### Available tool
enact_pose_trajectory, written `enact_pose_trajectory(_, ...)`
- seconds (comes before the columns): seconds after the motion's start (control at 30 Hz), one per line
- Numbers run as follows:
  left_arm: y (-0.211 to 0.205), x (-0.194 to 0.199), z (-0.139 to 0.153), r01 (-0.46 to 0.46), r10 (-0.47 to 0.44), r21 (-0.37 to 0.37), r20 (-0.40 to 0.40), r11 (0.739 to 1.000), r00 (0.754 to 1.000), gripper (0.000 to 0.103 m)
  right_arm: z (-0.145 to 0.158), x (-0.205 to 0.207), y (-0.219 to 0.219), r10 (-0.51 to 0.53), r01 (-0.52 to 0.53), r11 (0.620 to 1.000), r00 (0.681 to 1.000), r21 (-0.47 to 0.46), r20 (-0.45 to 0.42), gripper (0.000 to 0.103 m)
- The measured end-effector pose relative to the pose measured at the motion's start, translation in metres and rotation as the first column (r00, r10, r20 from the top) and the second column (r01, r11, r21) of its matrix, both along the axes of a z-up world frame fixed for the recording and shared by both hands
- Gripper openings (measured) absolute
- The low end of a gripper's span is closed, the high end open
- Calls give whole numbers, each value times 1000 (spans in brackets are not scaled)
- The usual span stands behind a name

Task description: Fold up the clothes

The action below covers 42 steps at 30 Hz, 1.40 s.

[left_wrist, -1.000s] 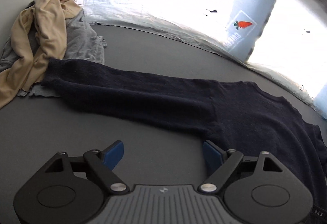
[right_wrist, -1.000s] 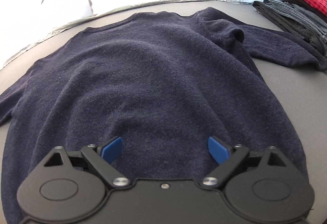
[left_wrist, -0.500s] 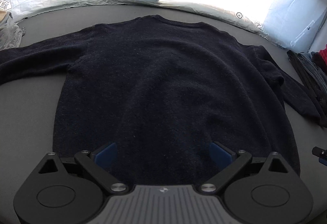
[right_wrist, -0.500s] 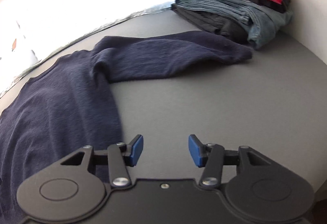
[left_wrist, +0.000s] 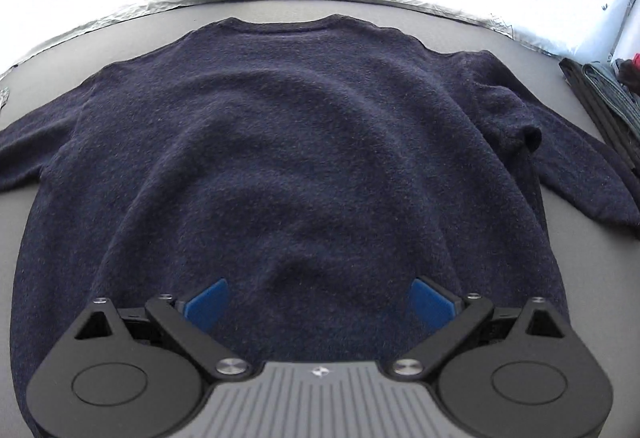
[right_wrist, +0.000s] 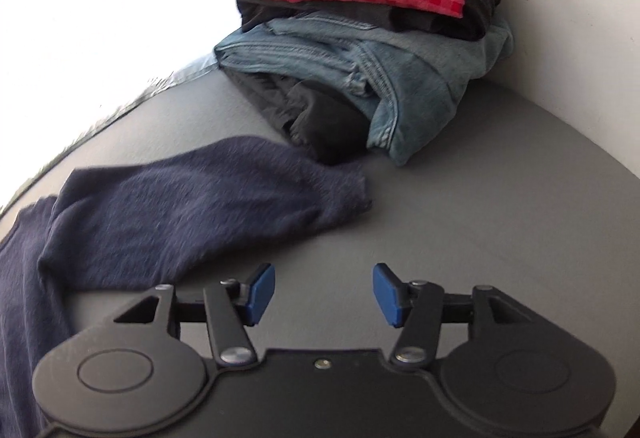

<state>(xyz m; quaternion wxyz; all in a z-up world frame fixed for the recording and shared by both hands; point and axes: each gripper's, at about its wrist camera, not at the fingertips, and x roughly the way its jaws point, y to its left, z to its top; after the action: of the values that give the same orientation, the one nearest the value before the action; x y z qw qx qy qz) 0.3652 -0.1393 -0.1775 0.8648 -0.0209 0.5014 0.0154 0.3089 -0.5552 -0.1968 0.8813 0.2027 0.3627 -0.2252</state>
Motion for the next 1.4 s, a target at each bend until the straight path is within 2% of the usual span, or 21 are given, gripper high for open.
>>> enact_pose_trajectory(0.13, -14, 27, -10, 19, -15, 57, -59, 998, 998, 98, -7, 32, -31, -53, 53, 999, 999, 13, -1, 64)
enact_pose_trajectory(0.23, -22, 38, -20, 50, -40, 82, -113, 995, 993, 98, -14, 51, -36, -12, 12, 1000, 1000, 3, -24, 64)
enact_pose_trajectory(0.27, -23, 40, -23, 47, -36, 85, -119, 995, 992, 103, -17, 55, -36, 7, -8, 1000, 1000, -6, -30, 62)
enact_pose_trajectory(0.3, -22, 42, -24, 38, -29, 75, -120, 996, 992, 103, -18, 57, -33, 25, -26, 999, 999, -26, -41, 48)
enact_pose_trajectory(0.33, -20, 44, -25, 34, -26, 64, -123, 997, 992, 103, -19, 58, -29, 39, -43, 997, 998, -60, -58, 43)
enact_pose_trajectory(0.37, -19, 45, -26, 31, -23, 55, -127, 998, 992, 103, -17, 57, -27, 53, -59, 994, 996, -87, -73, 24)
enact_pose_trajectory(0.5, -17, 47, -27, 28, -23, 37, -132, 999, 991, 103, 3, 41, -20, 54, -73, 981, 993, -182, -108, 19)
enact_pose_trajectory(0.63, -16, 44, -28, 31, -27, 35, -115, 999, 993, 103, 19, 23, -13, 44, -90, 936, 989, -342, -139, 19)
enact_pose_trajectory(0.7, -15, 45, -28, 33, -29, 34, -111, 999, 993, 103, 14, 22, -14, 45, -104, 926, 985, -363, -168, 19)
enact_pose_trajectory(0.83, -13, 44, -27, 48, -44, 32, -104, 998, 994, 103, -11, 32, -20, 4, -90, 935, 970, -344, -243, 25)
enact_pose_trajectory(0.93, -13, 42, -26, 53, -50, 32, -91, 998, 995, 103, -16, 37, -21, -28, -79, 921, 963, -381, -267, 41)
enact_pose_trajectory(0.97, -13, 42, -27, 54, -51, 31, -86, 998, 995, 103, -16, 37, -22, -37, -73, 919, 962, -388, -270, 49)
enact_pose_trajectory(1.17, -9, 36, -25, 54, -52, 28, -70, 998, 996, 103, -6, 20, -24, -59, -15, 954, 970, -299, -236, 53)
enact_pose_trajectory(1.4, 14, -9, -18, -74, 74, -2, -55, 997, 996, 103, 1, -5, 29, 67, -117, 963, 977, -244, -204, 64)
